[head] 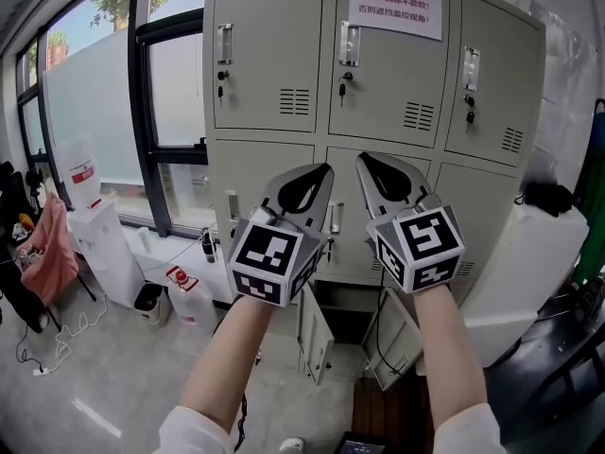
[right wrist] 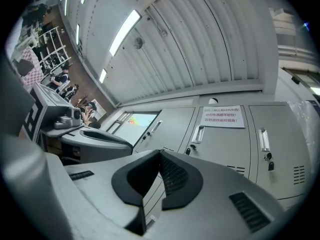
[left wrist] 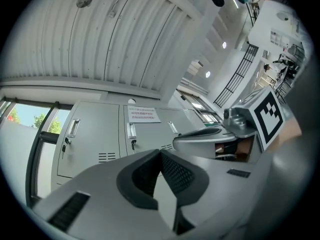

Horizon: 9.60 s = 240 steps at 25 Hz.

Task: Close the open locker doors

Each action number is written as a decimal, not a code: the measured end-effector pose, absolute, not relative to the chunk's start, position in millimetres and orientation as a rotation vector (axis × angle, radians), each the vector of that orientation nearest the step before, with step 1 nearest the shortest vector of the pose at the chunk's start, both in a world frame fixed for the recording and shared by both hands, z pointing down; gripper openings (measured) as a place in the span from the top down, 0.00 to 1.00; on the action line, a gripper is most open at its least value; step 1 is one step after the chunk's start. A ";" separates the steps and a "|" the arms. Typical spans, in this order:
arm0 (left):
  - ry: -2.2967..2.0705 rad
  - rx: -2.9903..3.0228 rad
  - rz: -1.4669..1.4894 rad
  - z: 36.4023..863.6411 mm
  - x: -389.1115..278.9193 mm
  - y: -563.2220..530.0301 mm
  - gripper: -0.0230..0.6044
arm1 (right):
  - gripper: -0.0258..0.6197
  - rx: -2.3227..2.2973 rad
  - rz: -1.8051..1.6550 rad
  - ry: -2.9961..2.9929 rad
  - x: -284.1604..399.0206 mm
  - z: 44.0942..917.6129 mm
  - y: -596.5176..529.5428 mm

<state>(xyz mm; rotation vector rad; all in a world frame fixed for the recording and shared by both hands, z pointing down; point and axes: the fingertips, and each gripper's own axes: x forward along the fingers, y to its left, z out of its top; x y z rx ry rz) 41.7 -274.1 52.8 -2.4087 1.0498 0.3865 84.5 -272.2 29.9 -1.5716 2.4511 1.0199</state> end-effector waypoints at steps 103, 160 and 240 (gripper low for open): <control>1.216 -2.954 -0.050 450.2 -14.8 -279.0 0.93 | 0.84 -1.664 -0.233 3.153 83.9 552.1 -282.3; 1.327 -2.885 -0.033 469.1 -203.5 -415.2 0.93 | 0.80 -1.466 -0.121 3.255 -168.0 553.7 -430.2; 1.279 -2.882 -0.074 447.6 -125.0 -395.6 0.93 | 0.94 -1.617 -0.131 3.021 -78.0 491.1 -418.4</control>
